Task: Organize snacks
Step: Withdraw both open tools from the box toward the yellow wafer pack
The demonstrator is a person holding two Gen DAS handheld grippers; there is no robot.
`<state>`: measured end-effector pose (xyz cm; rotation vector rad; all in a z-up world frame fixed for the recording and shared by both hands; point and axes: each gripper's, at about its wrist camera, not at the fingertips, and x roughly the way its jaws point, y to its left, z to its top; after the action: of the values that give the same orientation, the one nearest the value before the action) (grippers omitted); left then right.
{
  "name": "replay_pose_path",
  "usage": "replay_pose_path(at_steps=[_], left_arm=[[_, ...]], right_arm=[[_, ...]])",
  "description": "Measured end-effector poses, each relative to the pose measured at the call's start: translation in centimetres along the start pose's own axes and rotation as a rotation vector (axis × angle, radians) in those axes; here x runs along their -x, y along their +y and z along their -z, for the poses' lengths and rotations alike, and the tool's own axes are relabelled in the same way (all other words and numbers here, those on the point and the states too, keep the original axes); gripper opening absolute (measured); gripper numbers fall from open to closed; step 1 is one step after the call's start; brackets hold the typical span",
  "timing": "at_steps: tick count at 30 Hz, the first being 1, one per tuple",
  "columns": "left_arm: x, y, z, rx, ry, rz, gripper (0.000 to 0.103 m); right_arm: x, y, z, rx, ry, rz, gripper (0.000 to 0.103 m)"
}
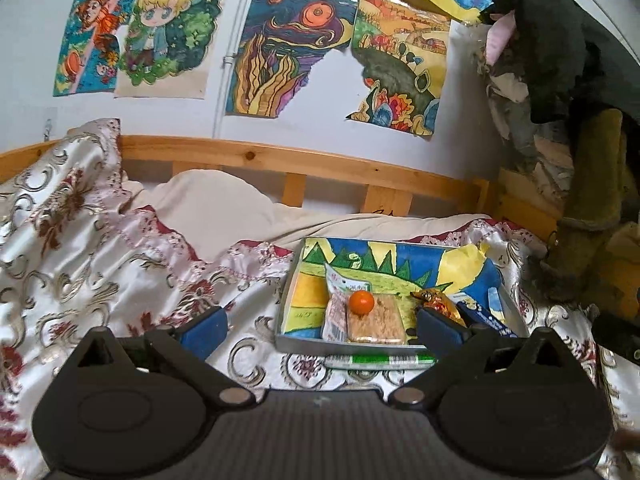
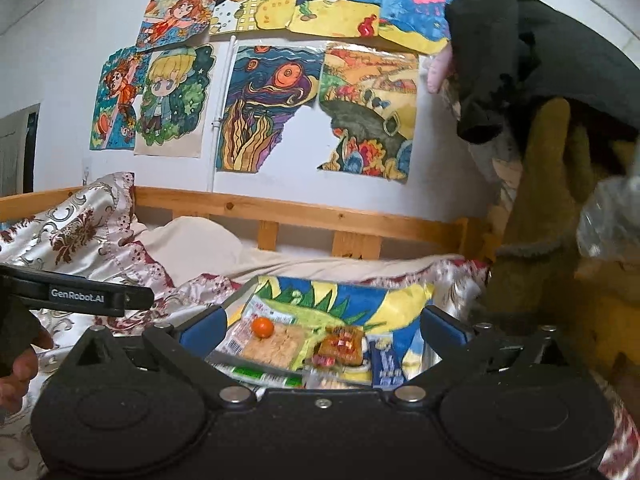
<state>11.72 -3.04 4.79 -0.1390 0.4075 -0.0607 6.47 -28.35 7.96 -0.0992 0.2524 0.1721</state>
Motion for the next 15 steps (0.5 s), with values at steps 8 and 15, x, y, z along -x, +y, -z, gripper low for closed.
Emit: replay_pose_path(at_steps=[8,15], left_arm=[[2.6,0.4,3.1,-0.022,0.035,-0.015,0.102],[3.3,0.7,5.8,-0.042,0.084,-0.019,0.102]], right_arm=[[2.3,0.3,3.2,-0.054,0.084,-0.005,0.102],[3.4,0.6,5.8,-0.083,0.150,-0.005,0.102]])
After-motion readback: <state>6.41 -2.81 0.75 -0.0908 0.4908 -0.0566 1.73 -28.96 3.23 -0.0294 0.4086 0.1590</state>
